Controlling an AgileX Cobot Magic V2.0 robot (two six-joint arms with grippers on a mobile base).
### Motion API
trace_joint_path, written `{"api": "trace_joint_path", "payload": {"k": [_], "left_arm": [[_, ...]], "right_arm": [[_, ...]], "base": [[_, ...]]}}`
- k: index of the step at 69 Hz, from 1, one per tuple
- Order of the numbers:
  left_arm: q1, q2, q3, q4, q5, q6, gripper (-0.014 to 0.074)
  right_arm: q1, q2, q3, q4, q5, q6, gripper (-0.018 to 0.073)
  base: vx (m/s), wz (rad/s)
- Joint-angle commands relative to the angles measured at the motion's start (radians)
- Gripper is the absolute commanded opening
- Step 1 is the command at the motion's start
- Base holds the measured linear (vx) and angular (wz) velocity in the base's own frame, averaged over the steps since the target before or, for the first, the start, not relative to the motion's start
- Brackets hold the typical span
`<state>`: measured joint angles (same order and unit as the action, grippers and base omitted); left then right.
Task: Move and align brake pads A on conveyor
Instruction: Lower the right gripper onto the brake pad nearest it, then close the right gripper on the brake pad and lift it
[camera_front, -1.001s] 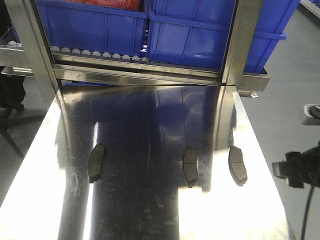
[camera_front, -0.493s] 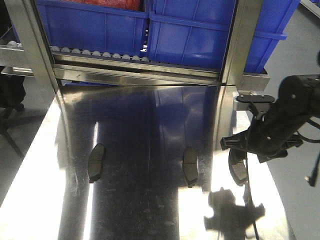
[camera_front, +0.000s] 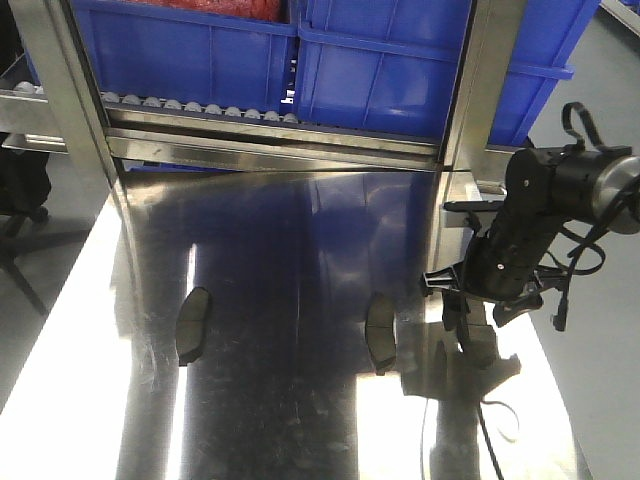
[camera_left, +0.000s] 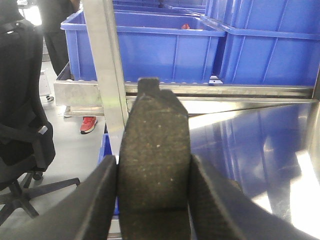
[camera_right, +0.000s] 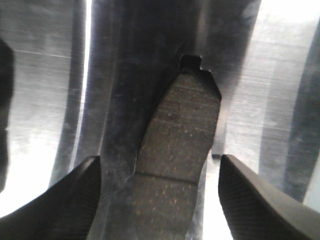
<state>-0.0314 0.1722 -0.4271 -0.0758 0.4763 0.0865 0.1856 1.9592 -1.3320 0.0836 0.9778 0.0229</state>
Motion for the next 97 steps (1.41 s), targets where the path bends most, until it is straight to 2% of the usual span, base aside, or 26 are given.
{"api": "trace_joint_path", "payload": {"k": [1, 11, 26, 42, 53, 62, 73, 97], "left_arm": [[-0.004, 0.009, -0.029, -0.013, -0.092, -0.001, -0.0006], [-0.004, 0.009, -0.029, -0.013, -0.092, -0.001, -0.0006], [-0.004, 0.009, -0.029, -0.013, -0.092, -0.001, -0.0006], [-0.004, 0.009, -0.029, -0.013, -0.092, -0.001, -0.0006], [-0.004, 0.009, -0.029, -0.013, -0.092, -0.001, -0.0006], [-0.004, 0.009, -0.029, -0.013, -0.092, -0.001, -0.0006], [-0.004, 0.009, -0.029, -0.013, -0.092, -0.001, -0.0006], [-0.004, 0.009, -0.029, -0.013, -0.092, -0.001, -0.0006]], "right_arm": [[0.0, -0.024, -0.03, -0.014, 0.014, -0.007, 0.0473], [0.0, -0.016, -0.03, -0.029, 0.014, -0.004, 0.0361], [-0.01, -0.051, -0.03, -0.031, -0.004, -0.002, -0.0012], [-0.086, -0.178, -0.009, -0.028, -0.027, -0.007, -0.0009], [-0.137, -0.354, 0.134, -0.074, -0.16, -0.01, -0.0008], [-0.135, -0.516, 0.259, -0.125, -0.267, -0.008, -0.0008], [-0.131, -0.719, 0.406, -0.109, -0.369, -0.007, -0.0008], [-0.131, -1.162, 0.592, -0.102, -0.418, -0.016, -0.0006]], "base": [[0.0, 0.0], [0.0, 0.0], [0.0, 0.0], [0.0, 0.0], [0.0, 0.0], [0.0, 0.0], [0.0, 0.0], [0.0, 0.0]]}}
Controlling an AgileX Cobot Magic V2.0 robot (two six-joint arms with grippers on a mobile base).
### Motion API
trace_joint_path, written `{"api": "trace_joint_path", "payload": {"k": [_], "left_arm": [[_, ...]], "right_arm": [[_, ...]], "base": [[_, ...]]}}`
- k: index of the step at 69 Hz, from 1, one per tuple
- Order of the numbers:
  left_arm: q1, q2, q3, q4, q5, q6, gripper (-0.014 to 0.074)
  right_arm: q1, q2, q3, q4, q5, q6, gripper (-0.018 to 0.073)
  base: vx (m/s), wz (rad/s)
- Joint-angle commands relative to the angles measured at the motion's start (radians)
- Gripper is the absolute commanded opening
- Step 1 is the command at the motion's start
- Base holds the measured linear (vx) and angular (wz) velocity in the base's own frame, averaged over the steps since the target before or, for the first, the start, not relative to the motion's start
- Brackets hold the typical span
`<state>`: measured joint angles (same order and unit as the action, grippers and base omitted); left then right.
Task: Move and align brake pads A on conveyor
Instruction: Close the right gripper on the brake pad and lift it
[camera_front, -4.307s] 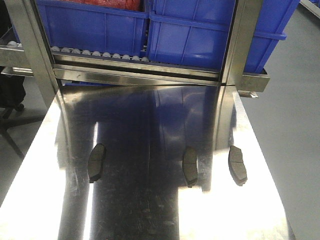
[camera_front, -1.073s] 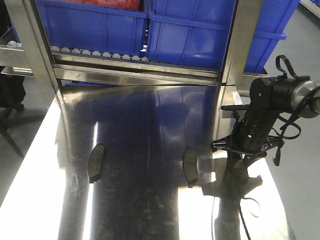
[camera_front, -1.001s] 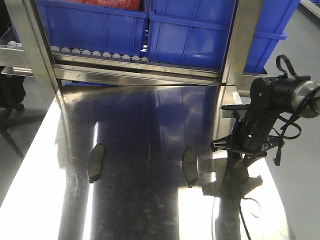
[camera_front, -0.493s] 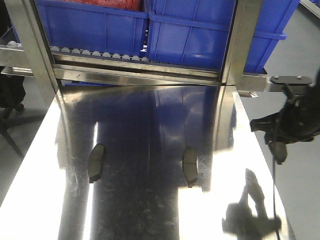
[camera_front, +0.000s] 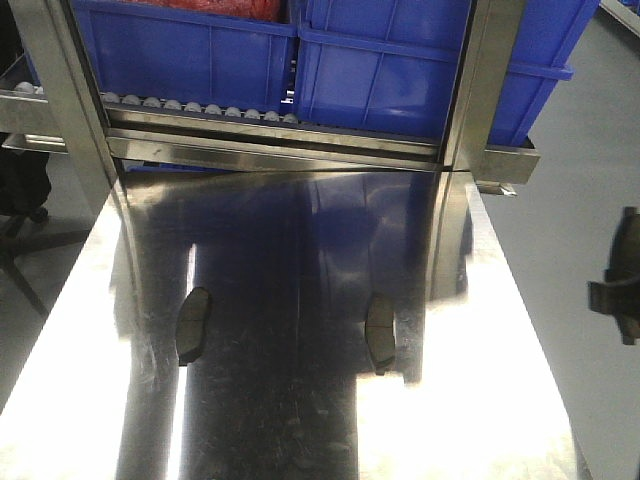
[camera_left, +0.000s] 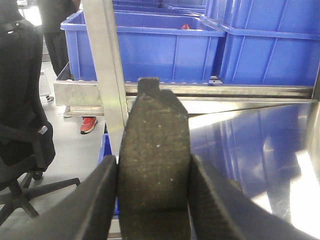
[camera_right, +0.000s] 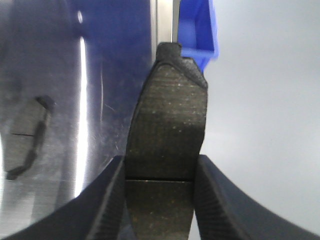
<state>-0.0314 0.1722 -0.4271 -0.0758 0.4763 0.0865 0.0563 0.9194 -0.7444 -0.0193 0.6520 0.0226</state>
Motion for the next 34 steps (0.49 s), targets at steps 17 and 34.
{"api": "trace_joint_path", "payload": {"k": [17, 34], "left_arm": [[-0.004, 0.009, -0.029, -0.013, -0.092, -0.001, -0.0006], [-0.004, 0.009, -0.029, -0.013, -0.092, -0.001, -0.0006]], "right_arm": [[-0.002, -0.433, 0.107, 0.011, -0.181, -0.074, -0.0006], [-0.002, -0.624, 0.162, 0.061, -0.187, -0.102, -0.0006]], "base": [[0.0, 0.0], [0.0, 0.0]]}}
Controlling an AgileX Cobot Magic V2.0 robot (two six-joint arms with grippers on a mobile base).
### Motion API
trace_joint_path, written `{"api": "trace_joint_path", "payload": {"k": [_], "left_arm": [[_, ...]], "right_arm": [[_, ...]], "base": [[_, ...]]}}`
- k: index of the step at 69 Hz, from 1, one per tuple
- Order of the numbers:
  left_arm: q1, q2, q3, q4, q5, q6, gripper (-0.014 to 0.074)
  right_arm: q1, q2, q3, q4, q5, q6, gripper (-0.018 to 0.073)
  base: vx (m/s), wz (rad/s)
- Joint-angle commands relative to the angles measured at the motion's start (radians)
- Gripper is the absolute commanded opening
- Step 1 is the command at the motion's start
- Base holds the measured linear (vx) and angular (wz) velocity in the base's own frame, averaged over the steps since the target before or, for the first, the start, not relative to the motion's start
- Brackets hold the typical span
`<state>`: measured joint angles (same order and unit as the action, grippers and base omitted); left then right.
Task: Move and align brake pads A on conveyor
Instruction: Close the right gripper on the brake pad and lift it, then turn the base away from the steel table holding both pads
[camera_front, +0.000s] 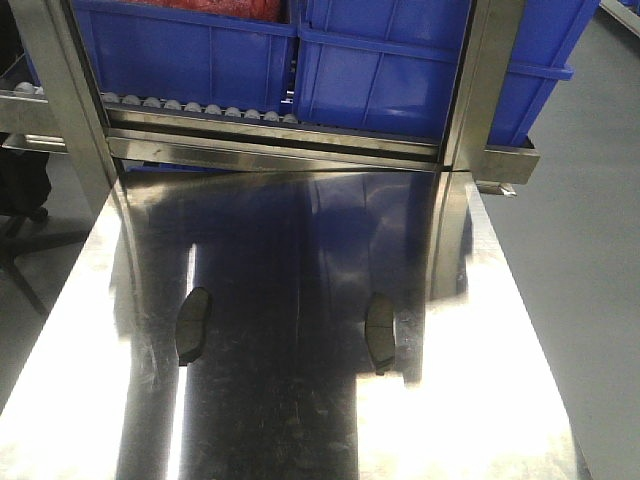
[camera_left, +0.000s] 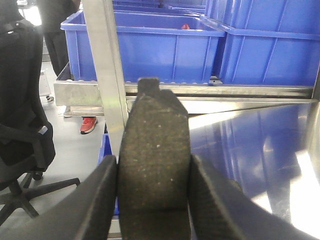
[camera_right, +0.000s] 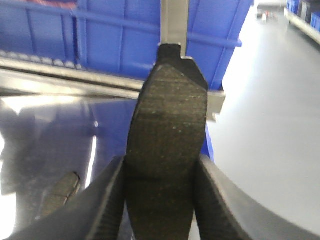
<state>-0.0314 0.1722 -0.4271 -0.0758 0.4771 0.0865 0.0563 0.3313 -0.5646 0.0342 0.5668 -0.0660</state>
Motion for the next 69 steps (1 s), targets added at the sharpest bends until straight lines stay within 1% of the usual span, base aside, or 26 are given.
{"api": "trace_joint_path", "payload": {"k": [1, 15, 69], "left_arm": [[-0.004, 0.009, -0.029, -0.013, -0.093, -0.001, -0.0006], [-0.004, 0.009, -0.029, -0.013, -0.093, -0.001, -0.0006], [-0.004, 0.009, -0.029, -0.013, -0.093, -0.001, -0.0006]], "right_arm": [[-0.002, -0.042, -0.018, 0.008, -0.099, -0.013, -0.0006], [-0.002, -0.111, -0.018, 0.029, -0.021, -0.013, -0.0006], [-0.003, -0.13, -0.018, 0.026, -0.011, -0.013, -0.0006]], "base": [[0.0, 0.0], [0.0, 0.0], [0.0, 0.0]]}}
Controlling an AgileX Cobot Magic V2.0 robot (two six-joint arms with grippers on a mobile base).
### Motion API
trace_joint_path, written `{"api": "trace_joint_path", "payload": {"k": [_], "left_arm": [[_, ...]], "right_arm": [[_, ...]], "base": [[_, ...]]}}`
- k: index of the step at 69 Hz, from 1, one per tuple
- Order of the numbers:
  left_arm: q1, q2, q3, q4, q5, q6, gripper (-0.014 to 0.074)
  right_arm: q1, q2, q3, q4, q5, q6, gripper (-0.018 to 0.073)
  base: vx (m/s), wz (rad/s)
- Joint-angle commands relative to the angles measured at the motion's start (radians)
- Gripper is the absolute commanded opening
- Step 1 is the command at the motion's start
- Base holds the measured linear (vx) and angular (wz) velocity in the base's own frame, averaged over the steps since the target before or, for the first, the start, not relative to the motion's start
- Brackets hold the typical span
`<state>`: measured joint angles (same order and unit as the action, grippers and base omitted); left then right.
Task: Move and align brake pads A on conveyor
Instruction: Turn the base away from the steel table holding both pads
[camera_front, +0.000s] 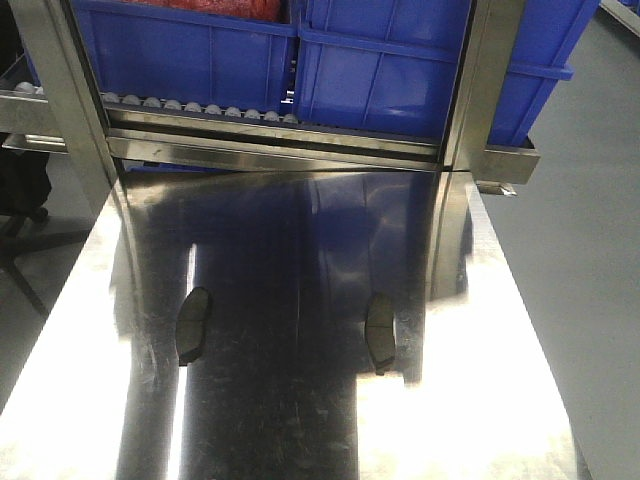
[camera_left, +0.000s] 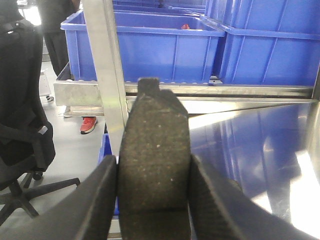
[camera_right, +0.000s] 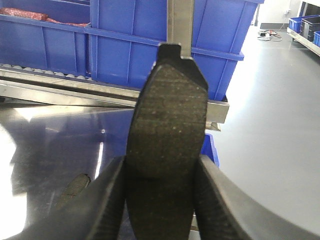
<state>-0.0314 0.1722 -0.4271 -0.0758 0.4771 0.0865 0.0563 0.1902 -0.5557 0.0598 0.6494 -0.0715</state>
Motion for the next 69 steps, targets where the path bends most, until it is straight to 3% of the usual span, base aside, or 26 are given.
{"api": "trace_joint_path", "payload": {"k": [1, 39, 69], "left_arm": [[-0.004, 0.009, -0.029, -0.013, -0.093, -0.001, -0.0006], [-0.004, 0.009, -0.029, -0.013, -0.093, -0.001, -0.0006], [-0.004, 0.009, -0.029, -0.013, -0.093, -0.001, -0.0006]], "right_arm": [[-0.003, 0.011, -0.027, 0.001, -0.094, -0.007, -0.0006], [-0.003, 0.011, -0.027, 0.001, -0.094, -0.007, -0.0006], [-0.003, 0.011, -0.027, 0.001, -0.093, -0.007, -0.0006]], "base": [[0.0, 0.0], [-0.02, 0.08], [-0.16, 0.91]]}}
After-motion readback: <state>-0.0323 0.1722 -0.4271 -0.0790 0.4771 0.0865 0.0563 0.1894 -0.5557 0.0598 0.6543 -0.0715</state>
